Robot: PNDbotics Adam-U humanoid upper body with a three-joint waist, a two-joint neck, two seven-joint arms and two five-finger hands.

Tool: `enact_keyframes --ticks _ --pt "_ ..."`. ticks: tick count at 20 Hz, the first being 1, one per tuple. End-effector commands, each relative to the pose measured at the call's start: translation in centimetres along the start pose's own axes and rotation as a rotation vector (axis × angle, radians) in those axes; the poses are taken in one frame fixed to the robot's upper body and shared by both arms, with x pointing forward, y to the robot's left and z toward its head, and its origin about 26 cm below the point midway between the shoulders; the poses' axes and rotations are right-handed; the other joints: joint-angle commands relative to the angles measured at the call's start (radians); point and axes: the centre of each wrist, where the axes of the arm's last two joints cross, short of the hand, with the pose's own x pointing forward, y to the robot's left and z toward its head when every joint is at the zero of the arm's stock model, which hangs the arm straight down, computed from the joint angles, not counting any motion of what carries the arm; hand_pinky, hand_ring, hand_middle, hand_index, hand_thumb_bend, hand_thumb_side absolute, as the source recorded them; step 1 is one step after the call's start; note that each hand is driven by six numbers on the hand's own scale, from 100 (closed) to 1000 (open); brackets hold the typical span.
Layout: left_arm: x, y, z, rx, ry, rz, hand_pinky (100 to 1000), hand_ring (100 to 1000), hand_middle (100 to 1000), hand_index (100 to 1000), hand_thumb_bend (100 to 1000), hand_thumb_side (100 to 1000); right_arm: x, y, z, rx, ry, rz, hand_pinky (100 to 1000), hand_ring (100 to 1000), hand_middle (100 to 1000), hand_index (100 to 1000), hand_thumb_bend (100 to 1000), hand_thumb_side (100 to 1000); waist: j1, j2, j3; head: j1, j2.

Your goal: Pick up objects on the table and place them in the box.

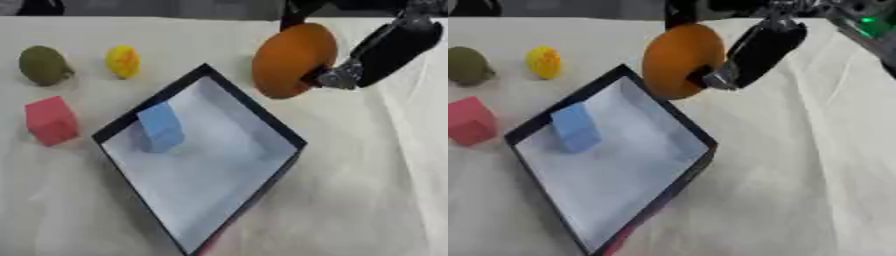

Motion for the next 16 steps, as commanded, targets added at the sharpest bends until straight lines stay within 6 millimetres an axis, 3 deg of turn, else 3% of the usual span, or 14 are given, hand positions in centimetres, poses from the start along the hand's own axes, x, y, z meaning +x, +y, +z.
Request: enact_keyframes --ticks 1,7,16 --pt "0.6 0.5 -0.2 -0.004 -0.026 -0.024 918 771 791 835 160 871 1.7 -0.9 -1.0 0.047 -0.049 0.026 809 681 551 660 250 206 -0.006 -0.037 -0.002 0.003 -0.002" --pt "0.6 0.3 -0.2 -0.004 -0.023 -0.019 917 772 791 835 160 873 3.2 -1.1 -3.2 0.104 -0.056 -0.032 813 678 553 664 186 181 -0.004 -0.034 0.002 0.000 -0.002" --pt "0.7 0.1 -0.2 -0.010 -0.026 -0.007 918 773 792 835 158 875 1.0 2.7 -8.4 0.214 -0.023 -0.129 816 679 561 672 140 164 -0.002 -0.026 0.018 -0.010 -0.002"
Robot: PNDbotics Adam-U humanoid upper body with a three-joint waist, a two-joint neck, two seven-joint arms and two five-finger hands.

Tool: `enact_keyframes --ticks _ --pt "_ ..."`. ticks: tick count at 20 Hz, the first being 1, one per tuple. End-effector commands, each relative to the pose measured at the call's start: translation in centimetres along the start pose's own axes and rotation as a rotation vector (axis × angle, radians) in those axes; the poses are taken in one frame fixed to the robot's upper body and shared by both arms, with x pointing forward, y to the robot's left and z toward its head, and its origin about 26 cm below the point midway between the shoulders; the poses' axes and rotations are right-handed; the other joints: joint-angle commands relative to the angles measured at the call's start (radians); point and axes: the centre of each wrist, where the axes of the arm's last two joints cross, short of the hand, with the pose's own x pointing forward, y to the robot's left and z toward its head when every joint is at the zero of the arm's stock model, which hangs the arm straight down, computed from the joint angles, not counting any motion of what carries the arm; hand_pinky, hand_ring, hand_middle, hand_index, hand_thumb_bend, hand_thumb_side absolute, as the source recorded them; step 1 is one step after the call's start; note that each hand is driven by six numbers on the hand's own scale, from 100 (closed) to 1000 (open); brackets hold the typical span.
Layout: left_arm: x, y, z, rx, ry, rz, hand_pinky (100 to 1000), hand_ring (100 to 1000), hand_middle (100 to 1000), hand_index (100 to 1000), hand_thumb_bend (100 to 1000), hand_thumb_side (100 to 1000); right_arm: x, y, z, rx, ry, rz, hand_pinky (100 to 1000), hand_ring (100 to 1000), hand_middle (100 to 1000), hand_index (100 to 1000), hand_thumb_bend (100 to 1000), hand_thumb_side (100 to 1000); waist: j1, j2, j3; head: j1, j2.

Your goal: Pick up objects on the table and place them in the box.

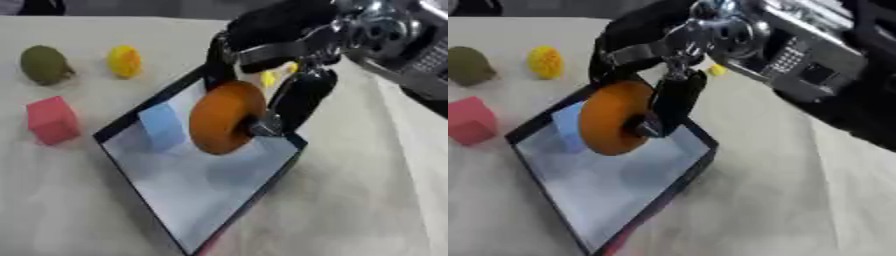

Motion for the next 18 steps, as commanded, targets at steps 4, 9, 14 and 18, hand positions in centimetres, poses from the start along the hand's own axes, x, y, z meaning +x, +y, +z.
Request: enact_keyframes --ticks 4,9,14,18 --pt "0.8 -0.1 -0.3 -0.012 -0.029 -0.002 917 773 792 834 155 876 -2.2 1.4 -2.8 0.027 0.027 -0.024 817 681 564 675 127 157 -0.001 -0.022 0.009 -0.009 -0.002" --pt "0.8 -0.1 -0.3 -0.011 -0.030 0.000 917 774 793 835 154 876 -3.2 2.5 -4.1 0.043 0.030 -0.037 821 698 586 696 139 162 -0.001 -0.020 0.012 -0.012 -0.002" --pt "0.8 -0.1 -0.3 -0.011 -0.031 0.001 917 775 793 834 153 876 -3.7 2.9 -4.5 0.077 0.024 -0.023 848 790 718 799 206 211 -0.001 -0.021 0.012 -0.014 -0.002" --pt "0.8 -0.2 -0.3 -0.013 -0.031 0.001 917 776 794 834 152 876 -4.0 2.8 -4.3 0.092 0.020 -0.017 891 879 830 887 228 535 -0.001 -0.021 0.012 -0.012 -0.002"
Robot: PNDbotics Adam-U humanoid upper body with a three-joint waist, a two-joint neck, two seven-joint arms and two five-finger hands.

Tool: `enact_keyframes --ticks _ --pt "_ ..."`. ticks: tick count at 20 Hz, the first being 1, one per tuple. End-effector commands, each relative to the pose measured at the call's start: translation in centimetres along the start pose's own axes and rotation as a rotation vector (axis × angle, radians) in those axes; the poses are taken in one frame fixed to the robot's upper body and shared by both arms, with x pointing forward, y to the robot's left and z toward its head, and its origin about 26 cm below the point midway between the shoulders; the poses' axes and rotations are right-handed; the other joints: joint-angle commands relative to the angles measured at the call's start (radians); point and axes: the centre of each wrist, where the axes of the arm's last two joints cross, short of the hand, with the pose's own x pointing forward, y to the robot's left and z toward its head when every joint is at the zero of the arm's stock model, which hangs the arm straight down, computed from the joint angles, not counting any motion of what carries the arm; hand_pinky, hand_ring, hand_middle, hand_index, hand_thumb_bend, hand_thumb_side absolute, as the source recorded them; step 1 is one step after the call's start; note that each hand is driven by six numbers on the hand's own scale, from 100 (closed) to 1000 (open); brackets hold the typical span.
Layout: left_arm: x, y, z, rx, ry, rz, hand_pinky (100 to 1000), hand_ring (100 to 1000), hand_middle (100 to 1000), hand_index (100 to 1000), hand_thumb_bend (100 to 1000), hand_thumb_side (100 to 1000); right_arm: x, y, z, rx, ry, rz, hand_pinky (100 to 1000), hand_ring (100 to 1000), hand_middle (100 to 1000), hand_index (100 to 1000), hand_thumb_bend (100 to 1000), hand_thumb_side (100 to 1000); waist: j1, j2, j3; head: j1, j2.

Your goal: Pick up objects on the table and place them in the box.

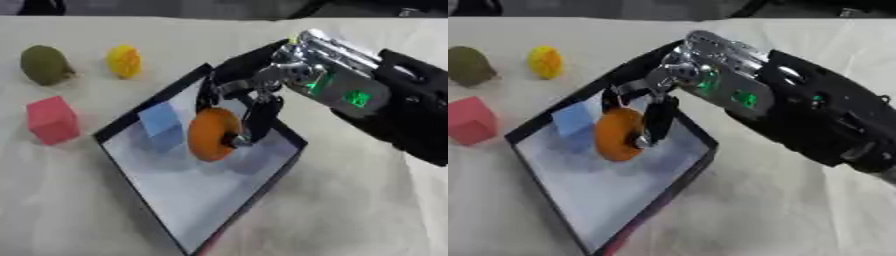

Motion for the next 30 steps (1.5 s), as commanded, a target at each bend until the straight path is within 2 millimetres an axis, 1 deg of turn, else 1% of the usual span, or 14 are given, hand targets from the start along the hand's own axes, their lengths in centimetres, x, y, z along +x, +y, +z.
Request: enact_keyframes --ticks 1,2,4,9,11,12,13,17,20,21,22,23,26,30 --pt "0.8 0.1 -0.3 -0.011 -0.033 -0.008 917 776 794 834 151 875 -0.6 -0.8 1.0 -0.011 0.020 0.019 898 890 843 894 232 559 -0.002 -0.022 0.000 0.000 -0.002" --pt "0.8 0.1 -0.3 -0.011 -0.033 -0.009 917 776 794 834 151 875 -0.7 -0.9 1.2 -0.012 0.025 0.017 902 897 851 900 231 588 -0.002 -0.022 0.000 0.000 -0.002" --pt "0.8 0.1 -0.3 -0.010 -0.032 -0.010 917 776 794 834 151 875 -1.2 -1.1 2.1 -0.029 0.039 0.012 904 899 852 900 236 588 -0.002 -0.023 -0.002 0.001 -0.002" --pt "0.8 0.2 -0.3 -0.009 -0.032 -0.014 917 777 794 834 150 875 -2.0 -2.0 5.3 -0.113 0.085 0.004 890 877 830 880 199 489 -0.003 -0.026 -0.007 0.005 -0.002" --pt "0.8 0.2 -0.3 -0.009 -0.033 -0.015 917 777 795 834 151 875 -2.6 -2.0 6.7 -0.148 0.111 -0.021 893 876 820 873 110 416 -0.003 -0.025 -0.009 0.007 -0.002" --pt "0.8 0.2 -0.3 -0.008 -0.033 -0.016 917 777 795 834 151 875 -3.0 -1.9 7.4 -0.167 0.127 -0.045 893 876 820 873 110 416 -0.003 -0.025 -0.009 0.008 -0.002" --pt "0.8 0.2 -0.3 -0.008 -0.033 -0.017 917 778 795 834 150 875 -3.6 -1.8 8.1 -0.190 0.141 -0.072 894 873 816 872 100 381 -0.003 -0.024 -0.010 0.010 -0.002" --pt "0.9 0.3 -0.4 -0.006 -0.037 -0.020 917 778 795 834 148 875 -5.6 -1.4 11.1 -0.251 0.178 -0.127 895 874 818 873 100 375 -0.002 -0.022 -0.012 0.013 -0.002" --pt "1.0 0.4 -0.4 -0.003 -0.039 -0.022 917 779 795 834 148 874 -8.4 -1.2 12.9 -0.229 0.254 -0.158 902 894 832 884 102 431 -0.001 -0.022 -0.015 0.013 -0.002" --pt "1.0 0.4 -0.4 -0.002 -0.039 -0.022 917 779 796 834 148 874 -9.6 -1.1 13.4 -0.213 0.290 -0.174 906 906 843 891 134 444 0.000 -0.023 -0.016 0.013 -0.002" --pt "1.0 0.4 -0.4 -0.002 -0.039 -0.021 917 779 796 834 148 874 -11.0 -1.0 13.6 -0.195 0.329 -0.192 909 916 849 897 100 361 0.001 -0.023 -0.017 0.012 -0.002" --pt "1.0 0.4 -0.4 -0.003 -0.039 -0.020 917 779 796 834 147 875 -12.3 -0.8 13.6 -0.168 0.363 -0.207 913 928 865 903 166 511 0.002 -0.023 -0.017 0.011 -0.002" --pt "0.9 0.4 -0.4 -0.003 -0.039 -0.020 917 779 796 834 145 876 -15.7 0.1 13.1 -0.102 0.432 -0.232 915 935 873 910 199 540 0.006 -0.018 -0.015 0.009 -0.002" --pt "1.0 0.3 -0.4 -0.004 -0.043 -0.016 917 780 796 834 144 877 -18.4 0.7 12.0 -0.056 0.456 -0.232 916 934 873 912 205 559 0.011 -0.008 -0.010 0.003 -0.004"
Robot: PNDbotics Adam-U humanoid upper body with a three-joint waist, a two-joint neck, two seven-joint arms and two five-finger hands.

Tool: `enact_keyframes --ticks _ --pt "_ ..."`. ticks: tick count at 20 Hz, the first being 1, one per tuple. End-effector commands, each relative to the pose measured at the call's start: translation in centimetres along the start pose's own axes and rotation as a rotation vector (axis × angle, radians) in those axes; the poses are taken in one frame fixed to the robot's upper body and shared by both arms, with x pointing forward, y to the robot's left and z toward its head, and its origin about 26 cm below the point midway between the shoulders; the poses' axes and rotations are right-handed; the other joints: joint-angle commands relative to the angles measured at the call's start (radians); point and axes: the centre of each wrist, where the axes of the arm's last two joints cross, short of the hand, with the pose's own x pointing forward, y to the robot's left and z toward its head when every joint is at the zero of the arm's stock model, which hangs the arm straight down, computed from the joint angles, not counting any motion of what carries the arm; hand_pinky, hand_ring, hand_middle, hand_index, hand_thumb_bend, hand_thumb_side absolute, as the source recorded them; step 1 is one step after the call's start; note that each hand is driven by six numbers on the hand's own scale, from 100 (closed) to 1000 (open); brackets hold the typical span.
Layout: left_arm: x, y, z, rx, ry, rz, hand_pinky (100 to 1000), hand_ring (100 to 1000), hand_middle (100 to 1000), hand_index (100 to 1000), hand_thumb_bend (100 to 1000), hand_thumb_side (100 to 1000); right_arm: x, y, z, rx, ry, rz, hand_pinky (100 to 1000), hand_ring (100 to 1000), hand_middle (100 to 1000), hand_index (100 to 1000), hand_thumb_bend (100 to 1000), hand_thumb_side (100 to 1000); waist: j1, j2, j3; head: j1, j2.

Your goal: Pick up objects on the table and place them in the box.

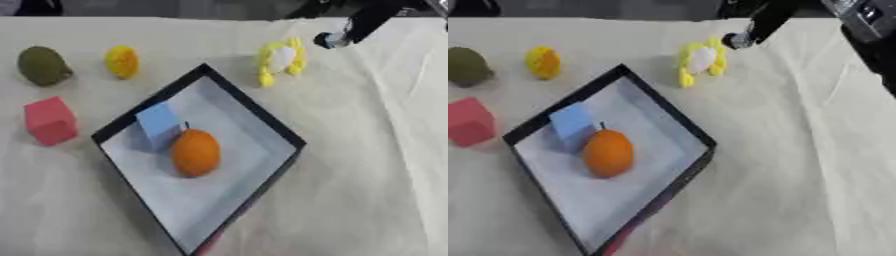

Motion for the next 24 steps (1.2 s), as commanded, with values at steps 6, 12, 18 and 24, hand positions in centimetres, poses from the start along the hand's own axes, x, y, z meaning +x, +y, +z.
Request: enact_keyframes --ticks 6,12,18,24 --pt "1.3 0.0 -0.6 -0.008 -0.051 -0.007 917 780 797 834 144 878 -2.3 -1.2 -2.3 -0.006 0.043 0.027 922 943 888 931 269 494 0.011 0.006 0.013 -0.014 -0.019" --pt "1.5 -0.2 -0.7 -0.013 -0.059 0.000 917 781 797 834 144 879 -2.4 -1.0 -4.3 -0.028 0.017 0.039 927 943 887 940 286 422 0.009 0.017 0.023 -0.021 -0.025" --pt "1.7 -0.4 -0.9 -0.017 -0.067 0.007 917 780 797 834 144 879 -2.6 0.3 -5.9 -0.005 0.023 0.033 923 939 883 932 282 412 0.004 0.026 0.035 -0.027 -0.033" --pt "1.8 -0.5 -0.9 -0.017 -0.069 0.014 917 780 796 834 143 882 -3.7 2.8 -7.3 0.010 0.088 -0.002 915 926 871 922 308 468 0.003 0.036 0.044 -0.030 -0.040"
